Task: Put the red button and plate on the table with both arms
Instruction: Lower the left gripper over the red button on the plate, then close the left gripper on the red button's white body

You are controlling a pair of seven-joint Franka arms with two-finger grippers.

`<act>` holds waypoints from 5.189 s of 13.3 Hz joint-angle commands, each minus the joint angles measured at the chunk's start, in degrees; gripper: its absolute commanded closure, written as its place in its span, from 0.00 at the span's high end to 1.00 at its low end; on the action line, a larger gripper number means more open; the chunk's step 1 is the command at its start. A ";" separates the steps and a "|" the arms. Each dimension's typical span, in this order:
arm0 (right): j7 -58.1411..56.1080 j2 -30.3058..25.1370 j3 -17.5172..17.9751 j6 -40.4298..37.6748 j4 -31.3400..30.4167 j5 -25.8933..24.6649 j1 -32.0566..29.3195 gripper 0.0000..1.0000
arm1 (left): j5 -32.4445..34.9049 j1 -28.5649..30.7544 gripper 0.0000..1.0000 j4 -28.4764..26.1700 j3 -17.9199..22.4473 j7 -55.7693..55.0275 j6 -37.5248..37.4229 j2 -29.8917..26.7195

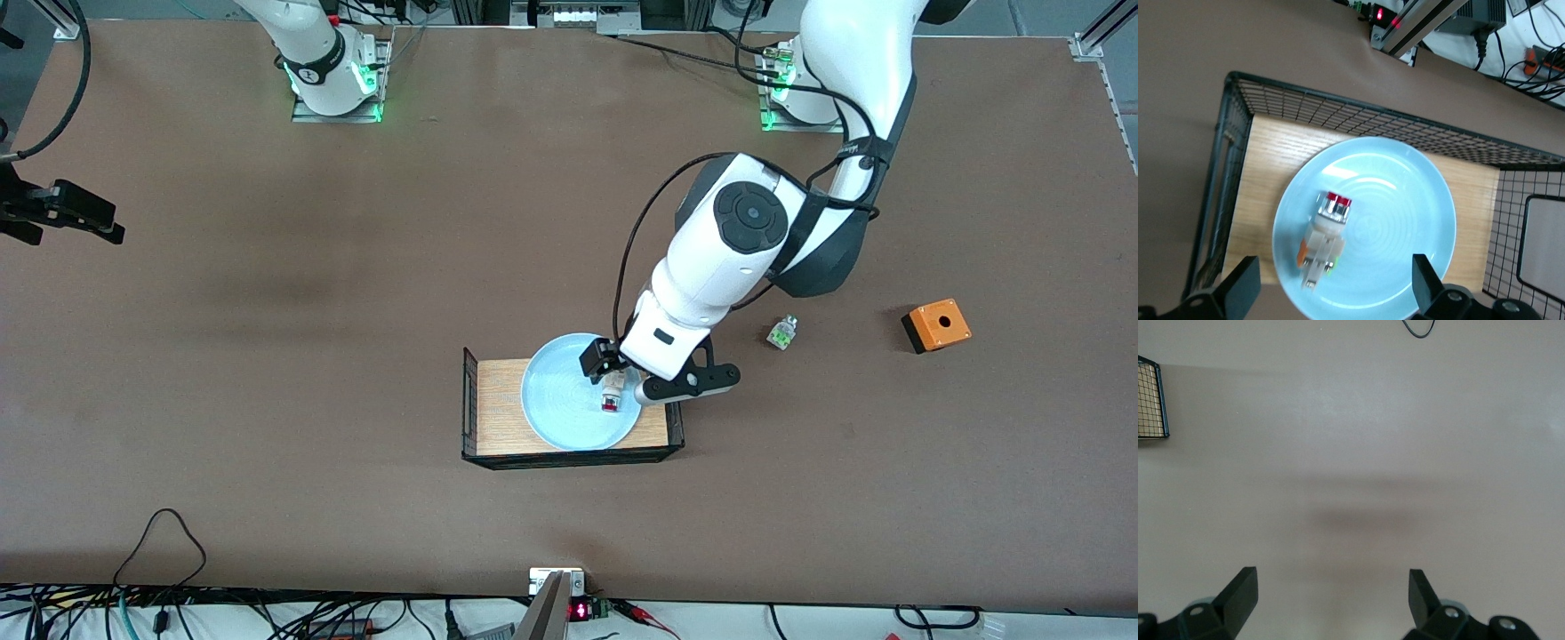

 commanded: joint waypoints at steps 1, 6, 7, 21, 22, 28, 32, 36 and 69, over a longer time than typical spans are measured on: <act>0.53 0.40 0.19 -0.02 0.92 -0.22 -0.23 1.00 | 0.93 -0.39 1.00 1.70 0.70 0.06 1.20 2.34; 0.53 0.40 0.19 -0.02 0.92 -0.23 -0.32 1.00 | 3.83 -1.01 1.00 1.44 0.62 -0.65 4.46 3.31; 0.53 0.40 0.19 -0.02 0.92 -0.31 -0.32 1.00 | 3.84 -1.36 1.00 1.44 0.62 -0.65 4.46 3.40; 0.53 0.66 0.19 0.24 0.92 -0.23 -0.32 1.00 | 9.11 -2.86 0.95 0.39 0.62 -3.54 4.63 5.69; 0.53 0.66 0.19 0.42 1.01 -0.31 -0.32 1.00 | 9.11 -2.86 0.91 0.39 0.62 -3.63 4.63 5.69; 0.53 0.75 0.11 0.42 0.92 -0.31 -0.32 1.00 | 9.02 -2.94 0.66 0.39 0.62 -4.78 4.63 5.60; 0.53 0.75 0.11 0.86 0.92 -0.31 -0.32 1.00 | 9.20 -3.03 0.62 0.39 0.62 -4.95 4.54 5.60; 0.53 0.75 0.11 0.86 0.92 -0.31 -0.32 1.00 | 12.08 -3.03 0.62 0.13 0.62 -4.86 4.11 5.69; 1.24 0.75 0.28 1.03 1.01 -0.05 -0.41 1.00 | 7.88 -3.47 0.00 0.65 -0.44 -9.08 -4.95 0.16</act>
